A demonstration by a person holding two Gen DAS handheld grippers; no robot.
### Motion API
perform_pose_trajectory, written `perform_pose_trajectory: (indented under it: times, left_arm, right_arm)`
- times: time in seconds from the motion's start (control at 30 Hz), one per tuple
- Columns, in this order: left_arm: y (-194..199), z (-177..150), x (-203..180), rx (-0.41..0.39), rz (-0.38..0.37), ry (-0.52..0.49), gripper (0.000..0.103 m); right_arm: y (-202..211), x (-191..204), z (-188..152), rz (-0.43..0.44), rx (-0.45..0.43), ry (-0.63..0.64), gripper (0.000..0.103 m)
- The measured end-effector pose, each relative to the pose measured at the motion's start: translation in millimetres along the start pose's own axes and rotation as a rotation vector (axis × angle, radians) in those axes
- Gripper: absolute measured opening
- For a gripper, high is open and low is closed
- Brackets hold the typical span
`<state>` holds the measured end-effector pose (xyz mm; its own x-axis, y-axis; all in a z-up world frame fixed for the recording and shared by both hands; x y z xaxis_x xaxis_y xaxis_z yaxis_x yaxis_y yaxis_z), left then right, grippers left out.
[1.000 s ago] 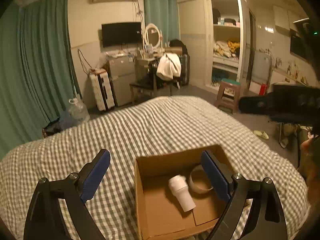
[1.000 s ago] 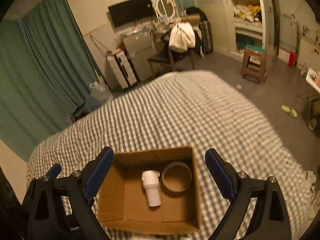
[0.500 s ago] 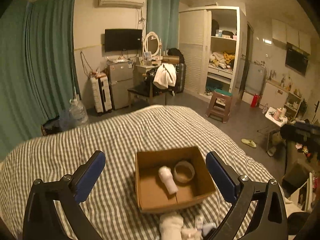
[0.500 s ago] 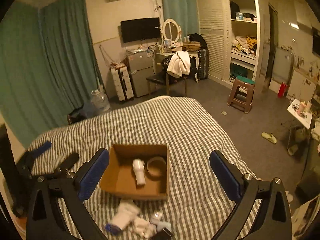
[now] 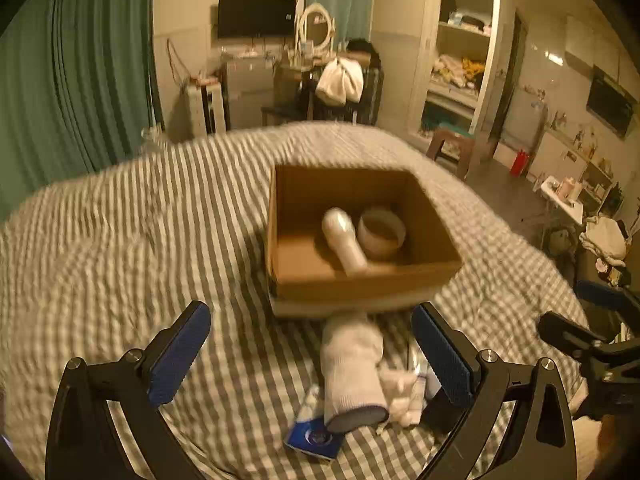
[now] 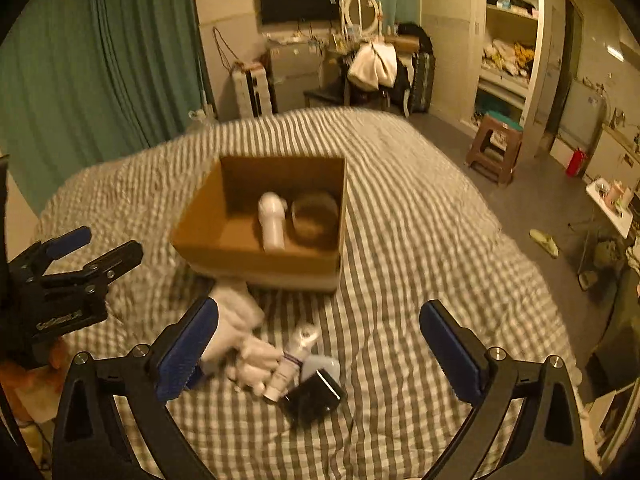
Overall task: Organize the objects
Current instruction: 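Lower the left tool onto the white sock and grasp it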
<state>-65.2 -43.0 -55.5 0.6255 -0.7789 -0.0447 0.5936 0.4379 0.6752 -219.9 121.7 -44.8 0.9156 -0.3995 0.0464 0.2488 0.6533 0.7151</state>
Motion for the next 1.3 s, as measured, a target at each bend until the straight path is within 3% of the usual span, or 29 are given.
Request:
perform_pose_trajectory:
  times: [0.3, 0.43, 0.63, 0.7, 0.8, 0.87, 0.93, 1.03, 1.3]
  left_arm:
    - [-63.7, -56.3, -15.2, 0.113, 0.038, -0.075, 0.103]
    - [-81.7, -64.7, -16.8, 0.138, 0.028, -0.075, 0.103]
    - [-102.2, -76.4, -25.2, 0.175, -0.011, -0.090, 0.103]
    - [-108.9, -79.6, -27.4, 0.191, -0.014, -0.096, 0.098]
    - [-117.1, -85.5, -31.5, 0.226, -0.045, -0.110, 0.078]
    - [-115.5, -87.8, -36.8, 0.222, -0.059, -0.135, 0.058]
    - [-109.9, -89.1, -44.5, 0.201, -0.067, -0.177, 0.049]
    - [-103.3, -92.0, -51.6, 0.177, -0.048, -0.224, 0.044]
    - [-70.5, -87.2, -30.0, 0.151, -0.067, -0.168, 0.041]
  right_arm:
    - [-111.2, -13.6, -66.8, 0.032, 0.275, -0.001, 0.101]
    - [-136.1, -20.4, -90.8, 0.077, 0.380, -0.039, 0.101]
    - [-153.3, -13.3, -110.7, 0.090, 0.441, 0.004, 0.093]
    - [-154.4, -11.3, -113.9, 0.099, 0.448, 0.016, 0.091]
    - [-150.9, -8.3, -116.1, 0.112, 0.447, 0.036, 0.080]
    - [-148.5, -5.5, -118.0, 0.130, 0.451, 0.042, 0.072]
    - [-145.1, -1.1, -119.8, 0.127, 0.449, 0.067, 0.070]
    - [-142.8, 4.3, -121.2, 0.117, 0.439, 0.095, 0.070]
    - [-126.0, 5.9, -117.4, 0.089, 0.413, 0.099, 0.067]
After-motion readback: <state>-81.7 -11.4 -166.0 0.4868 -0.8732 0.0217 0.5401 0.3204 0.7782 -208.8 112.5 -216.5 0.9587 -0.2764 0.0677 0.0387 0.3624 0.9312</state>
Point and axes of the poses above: each gripper's, at about its wrist camera, not at the fingertips, and y roughly against the way its jaws point, x to its left, z to its top, the point moved 1 cm from there along -y, roughly the way its jaws point, and after that the axes turned 3 degrees about -x, right-handed, at the moved point
